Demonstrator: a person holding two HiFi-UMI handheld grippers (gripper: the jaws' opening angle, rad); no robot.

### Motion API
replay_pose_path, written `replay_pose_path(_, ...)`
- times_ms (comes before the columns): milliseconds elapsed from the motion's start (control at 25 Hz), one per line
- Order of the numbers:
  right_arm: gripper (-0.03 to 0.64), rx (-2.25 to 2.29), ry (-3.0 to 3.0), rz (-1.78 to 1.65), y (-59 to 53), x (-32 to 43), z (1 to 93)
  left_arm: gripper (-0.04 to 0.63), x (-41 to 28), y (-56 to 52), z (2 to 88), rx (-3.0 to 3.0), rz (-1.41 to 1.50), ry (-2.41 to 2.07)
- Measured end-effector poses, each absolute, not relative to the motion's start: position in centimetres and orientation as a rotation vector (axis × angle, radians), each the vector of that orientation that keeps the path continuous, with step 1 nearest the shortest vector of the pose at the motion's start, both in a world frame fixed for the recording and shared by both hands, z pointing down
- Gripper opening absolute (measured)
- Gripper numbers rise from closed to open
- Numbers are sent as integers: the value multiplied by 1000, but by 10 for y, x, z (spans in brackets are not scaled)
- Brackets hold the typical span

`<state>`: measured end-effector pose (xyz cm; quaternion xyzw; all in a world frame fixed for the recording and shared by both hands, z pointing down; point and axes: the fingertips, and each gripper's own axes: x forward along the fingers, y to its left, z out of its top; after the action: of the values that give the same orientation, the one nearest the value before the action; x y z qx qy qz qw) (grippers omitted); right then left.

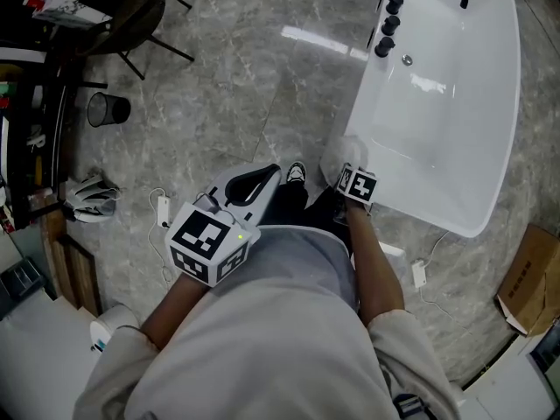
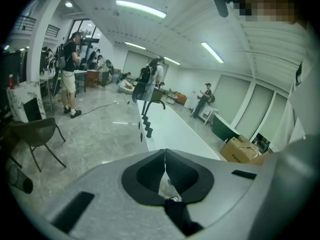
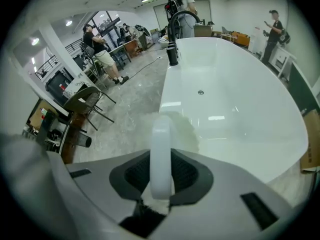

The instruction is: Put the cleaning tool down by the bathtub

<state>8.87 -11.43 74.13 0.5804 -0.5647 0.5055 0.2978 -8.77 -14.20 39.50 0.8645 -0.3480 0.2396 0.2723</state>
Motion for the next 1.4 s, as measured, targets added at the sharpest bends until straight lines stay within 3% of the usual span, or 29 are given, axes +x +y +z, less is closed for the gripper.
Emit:
replay_pose_path(560, 75, 1587, -1446, 1377, -115, 87, 743, 8, -102, -137, 397, 2308, 621, -944)
replay_pose_path(840, 124, 1587, -1479, 1454, -116, 85, 742, 8, -105, -141, 397, 2287, 573, -949)
replay_pose_path(1400, 137, 1579, -1479, 1433, -108, 84, 735, 8, -107, -142, 396, 2283, 521, -926)
